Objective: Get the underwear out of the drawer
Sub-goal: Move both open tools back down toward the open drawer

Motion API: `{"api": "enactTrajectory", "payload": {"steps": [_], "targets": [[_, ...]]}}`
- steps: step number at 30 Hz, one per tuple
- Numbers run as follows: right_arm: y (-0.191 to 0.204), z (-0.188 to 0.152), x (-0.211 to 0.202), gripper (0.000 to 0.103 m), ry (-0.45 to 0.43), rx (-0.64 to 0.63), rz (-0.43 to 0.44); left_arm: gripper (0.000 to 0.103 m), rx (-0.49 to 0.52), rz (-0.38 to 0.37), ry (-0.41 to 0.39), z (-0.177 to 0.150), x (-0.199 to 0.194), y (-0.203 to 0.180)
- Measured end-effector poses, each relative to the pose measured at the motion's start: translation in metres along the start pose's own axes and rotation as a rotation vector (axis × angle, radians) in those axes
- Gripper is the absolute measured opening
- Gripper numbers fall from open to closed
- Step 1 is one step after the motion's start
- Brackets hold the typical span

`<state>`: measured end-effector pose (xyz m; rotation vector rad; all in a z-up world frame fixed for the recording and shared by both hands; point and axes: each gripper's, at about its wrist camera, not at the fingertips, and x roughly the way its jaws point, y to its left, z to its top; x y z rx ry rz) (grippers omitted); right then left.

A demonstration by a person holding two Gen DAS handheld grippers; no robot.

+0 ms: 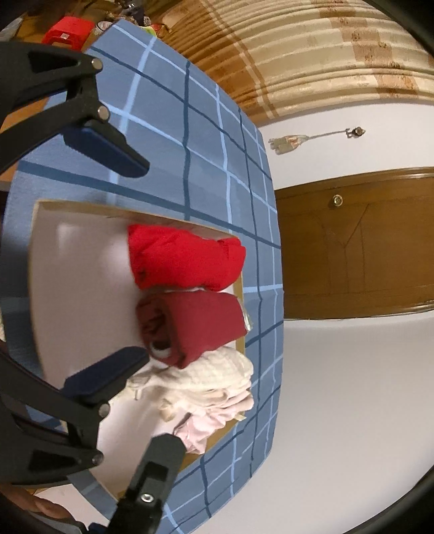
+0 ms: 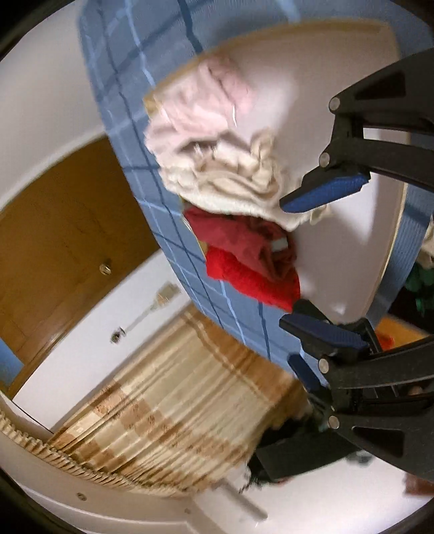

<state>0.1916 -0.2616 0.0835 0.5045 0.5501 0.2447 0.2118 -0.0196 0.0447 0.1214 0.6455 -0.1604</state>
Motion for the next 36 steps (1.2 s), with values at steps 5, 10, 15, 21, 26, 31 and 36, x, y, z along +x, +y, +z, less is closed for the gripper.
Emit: {"api": "enactTrajectory", "payload": {"steps": [5,10,15,21,26,31,36], "targets": [[0.014,-0.02,-0.031,0.066,-0.097,-0.093,-0.104,0.103,0.002,-0.008,-0.01,-0.016,-0.013,-0.005],[0.011,-0.035,-0.055,0.066,-0.143,-0.093,-0.143,0.103,0.004,-0.017,-0.001,-0.031,-0.021,-0.011],[0.006,-0.045,-0.059,0.066,-0.129,-0.077,-0.161,0.103,0.003,-0.023,0.003,-0.042,-0.027,-0.014],[0.003,-0.055,-0.063,0.066,-0.121,-0.056,-0.162,0.103,0.013,-0.014,0.005,-0.053,-0.034,-0.016],[0.008,-0.065,-0.072,0.066,-0.122,-0.059,-0.163,0.103,0.009,-0.021,0.008,-0.062,-0.04,-0.015],[0.012,-0.075,-0.076,0.066,-0.113,-0.074,-0.167,0.103,0.013,-0.019,0.011,-0.072,-0.046,-0.015],[0.017,-0.084,-0.082,0.066,-0.104,-0.086,-0.17,0.103,0.014,-0.02,0.011,-0.078,-0.054,-0.014]]}}
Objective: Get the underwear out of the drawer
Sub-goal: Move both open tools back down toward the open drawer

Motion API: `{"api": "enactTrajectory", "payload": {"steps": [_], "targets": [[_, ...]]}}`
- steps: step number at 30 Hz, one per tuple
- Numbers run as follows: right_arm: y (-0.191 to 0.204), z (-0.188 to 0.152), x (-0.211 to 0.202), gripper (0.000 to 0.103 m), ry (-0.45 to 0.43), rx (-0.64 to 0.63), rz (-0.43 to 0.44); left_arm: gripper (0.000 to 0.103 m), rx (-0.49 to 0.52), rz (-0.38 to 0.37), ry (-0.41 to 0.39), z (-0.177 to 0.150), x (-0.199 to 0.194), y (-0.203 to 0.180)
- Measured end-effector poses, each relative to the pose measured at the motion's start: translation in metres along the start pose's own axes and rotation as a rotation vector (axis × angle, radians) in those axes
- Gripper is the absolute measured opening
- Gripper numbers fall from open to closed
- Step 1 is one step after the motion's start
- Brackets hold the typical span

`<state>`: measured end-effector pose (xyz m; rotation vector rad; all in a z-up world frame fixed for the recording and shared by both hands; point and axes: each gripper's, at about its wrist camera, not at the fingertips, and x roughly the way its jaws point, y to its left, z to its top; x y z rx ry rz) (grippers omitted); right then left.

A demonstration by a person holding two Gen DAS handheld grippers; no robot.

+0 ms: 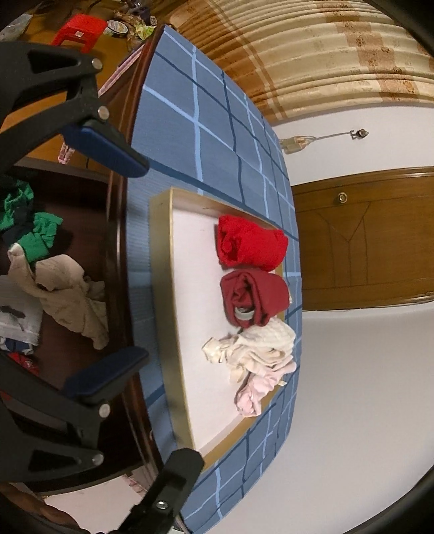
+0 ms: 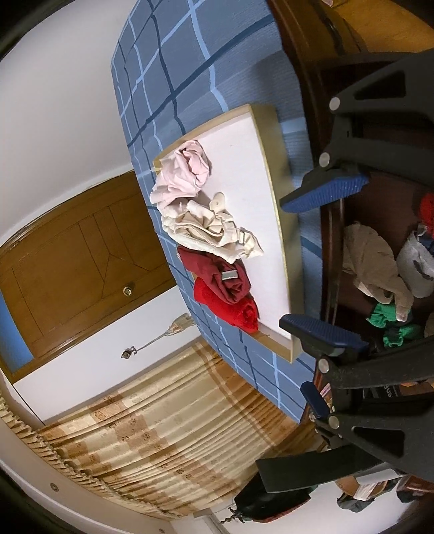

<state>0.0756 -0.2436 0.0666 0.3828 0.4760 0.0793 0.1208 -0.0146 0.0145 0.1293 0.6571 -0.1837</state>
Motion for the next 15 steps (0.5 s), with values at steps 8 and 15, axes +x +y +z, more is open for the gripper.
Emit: {"api": "enactTrajectory", "payload": {"steps": [8,15], "targets": [[0.008,-0.014,-0.014,0.066,0.03,-0.021,0.006,0.103,0.012,-0.007,0.004,-0.013,-0.011,0.0],[0.007,-0.026,-0.02,0.066,0.068,-0.019,0.0,0.103,0.016,-0.013,0.018,-0.024,-0.019,0.004]]}}
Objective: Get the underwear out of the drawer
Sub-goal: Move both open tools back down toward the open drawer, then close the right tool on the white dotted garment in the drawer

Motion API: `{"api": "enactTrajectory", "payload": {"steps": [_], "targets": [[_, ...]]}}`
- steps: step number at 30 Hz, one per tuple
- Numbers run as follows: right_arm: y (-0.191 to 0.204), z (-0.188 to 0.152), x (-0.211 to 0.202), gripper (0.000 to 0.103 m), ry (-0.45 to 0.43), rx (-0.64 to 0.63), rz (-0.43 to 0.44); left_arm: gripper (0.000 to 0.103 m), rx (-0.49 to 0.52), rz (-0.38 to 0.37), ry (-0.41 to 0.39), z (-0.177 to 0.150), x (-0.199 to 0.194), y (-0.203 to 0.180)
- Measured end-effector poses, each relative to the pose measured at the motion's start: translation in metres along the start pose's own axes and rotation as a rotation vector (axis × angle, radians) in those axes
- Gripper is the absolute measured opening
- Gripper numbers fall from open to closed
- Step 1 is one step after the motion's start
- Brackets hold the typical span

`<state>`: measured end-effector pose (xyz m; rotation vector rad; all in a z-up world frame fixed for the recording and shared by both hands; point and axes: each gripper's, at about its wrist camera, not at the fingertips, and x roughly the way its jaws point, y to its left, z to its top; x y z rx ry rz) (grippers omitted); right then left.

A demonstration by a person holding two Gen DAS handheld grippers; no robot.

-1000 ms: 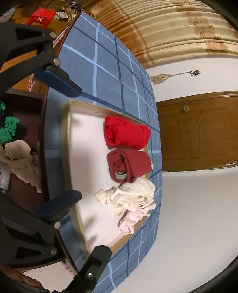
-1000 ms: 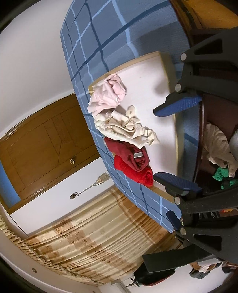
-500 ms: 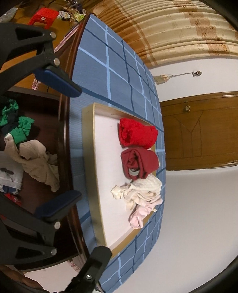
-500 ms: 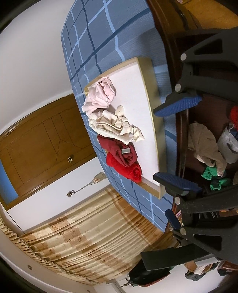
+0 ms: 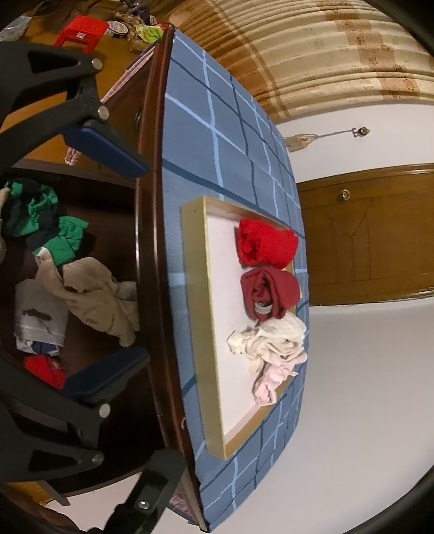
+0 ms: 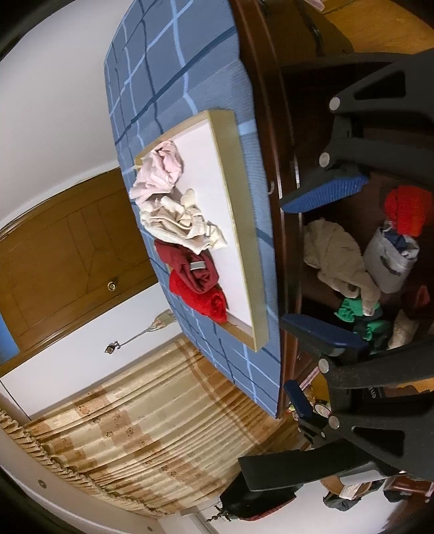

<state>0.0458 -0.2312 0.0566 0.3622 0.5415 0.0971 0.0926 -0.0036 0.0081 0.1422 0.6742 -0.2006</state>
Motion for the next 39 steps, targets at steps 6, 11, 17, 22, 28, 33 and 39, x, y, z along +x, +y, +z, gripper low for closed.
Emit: {"api": "enactTrajectory", "payload": {"steps": [6,11,17,22,28,33,39], "targets": [[-0.006,-0.013,-0.003,0.066,0.041,-0.003,-0.007,0.103,0.004,0.011,0.016,-0.013,-0.004,0.013],[-0.017,-0.025,0.0,0.066,0.099,0.007,-0.019,0.103,0.009,0.028,0.056,-0.027,0.002,0.024],[-0.022,-0.041,0.004,0.066,0.172,-0.005,-0.03,0.103,0.049,0.018,0.108,-0.046,0.008,0.031],[-0.033,-0.055,0.009,0.066,0.228,0.025,-0.043,0.103,0.091,0.009,0.131,-0.056,0.01,0.028],[-0.042,-0.065,0.018,0.066,0.297,0.07,-0.047,0.103,0.147,0.002,0.159,-0.065,0.013,0.023],[-0.046,-0.073,0.037,0.066,0.407,0.104,-0.01,0.103,0.128,0.014,0.178,-0.063,0.017,0.036],[-0.041,-0.074,0.054,0.066,0.442,0.158,0.056,0.103,0.08,0.005,0.182,-0.058,0.017,0.054]]}}
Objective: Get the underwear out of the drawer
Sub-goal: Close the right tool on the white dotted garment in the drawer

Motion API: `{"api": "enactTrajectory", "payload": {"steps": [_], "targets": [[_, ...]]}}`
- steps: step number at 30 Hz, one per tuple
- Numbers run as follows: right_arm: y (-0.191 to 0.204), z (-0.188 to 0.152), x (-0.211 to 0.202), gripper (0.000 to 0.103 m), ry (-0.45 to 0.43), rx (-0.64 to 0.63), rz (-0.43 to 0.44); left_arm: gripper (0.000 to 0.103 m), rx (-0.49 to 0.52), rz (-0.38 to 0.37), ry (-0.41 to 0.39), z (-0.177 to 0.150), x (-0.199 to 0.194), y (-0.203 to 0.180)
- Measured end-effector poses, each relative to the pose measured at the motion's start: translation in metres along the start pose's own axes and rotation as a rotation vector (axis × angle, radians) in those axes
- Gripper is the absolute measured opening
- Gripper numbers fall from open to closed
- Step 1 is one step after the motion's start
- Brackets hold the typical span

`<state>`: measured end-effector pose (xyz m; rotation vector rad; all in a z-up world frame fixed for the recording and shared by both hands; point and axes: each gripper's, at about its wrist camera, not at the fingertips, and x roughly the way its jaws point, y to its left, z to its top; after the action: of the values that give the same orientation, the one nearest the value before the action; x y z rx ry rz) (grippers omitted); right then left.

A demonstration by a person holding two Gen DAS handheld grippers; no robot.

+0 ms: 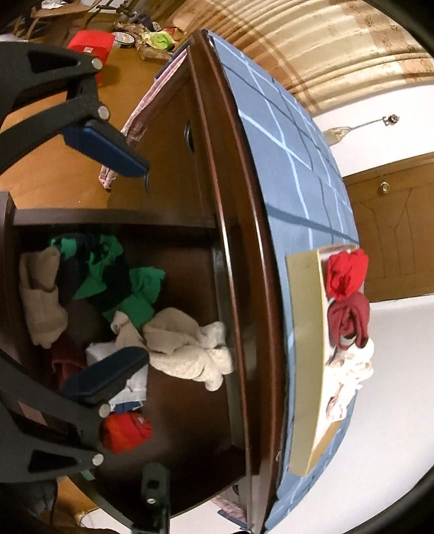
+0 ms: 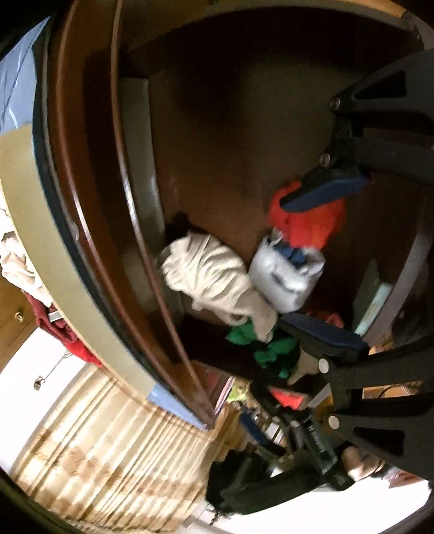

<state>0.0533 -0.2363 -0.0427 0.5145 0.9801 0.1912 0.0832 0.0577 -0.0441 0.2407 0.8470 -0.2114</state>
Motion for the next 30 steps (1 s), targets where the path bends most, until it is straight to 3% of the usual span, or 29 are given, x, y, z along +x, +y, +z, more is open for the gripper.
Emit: {"api": "enactTrajectory", "payload": {"steps": [6,13,22,29,30], "targets": [[0.029,0.02,0.034,0.066,0.01,0.031,0.055,0.103,-0.02,0.032,-0.037,0.003,-0.009,0.018],[0.038,0.033,0.089,0.066,0.021,0.187,-0.042,0.103,-0.043,0.094,-0.034,-0.002,-0.007,0.044],[0.047,0.041,0.139,0.066,0.054,0.311,-0.156,0.103,-0.128,0.079,-0.036,-0.013,-0.003,0.077],[0.049,0.046,0.155,0.066,0.061,0.368,-0.219,0.103,-0.144,0.06,-0.026,-0.018,0.003,0.084],[0.049,0.046,0.155,0.058,0.069,0.361,-0.218,0.103,-0.141,0.056,-0.026,-0.018,0.003,0.083]]}}
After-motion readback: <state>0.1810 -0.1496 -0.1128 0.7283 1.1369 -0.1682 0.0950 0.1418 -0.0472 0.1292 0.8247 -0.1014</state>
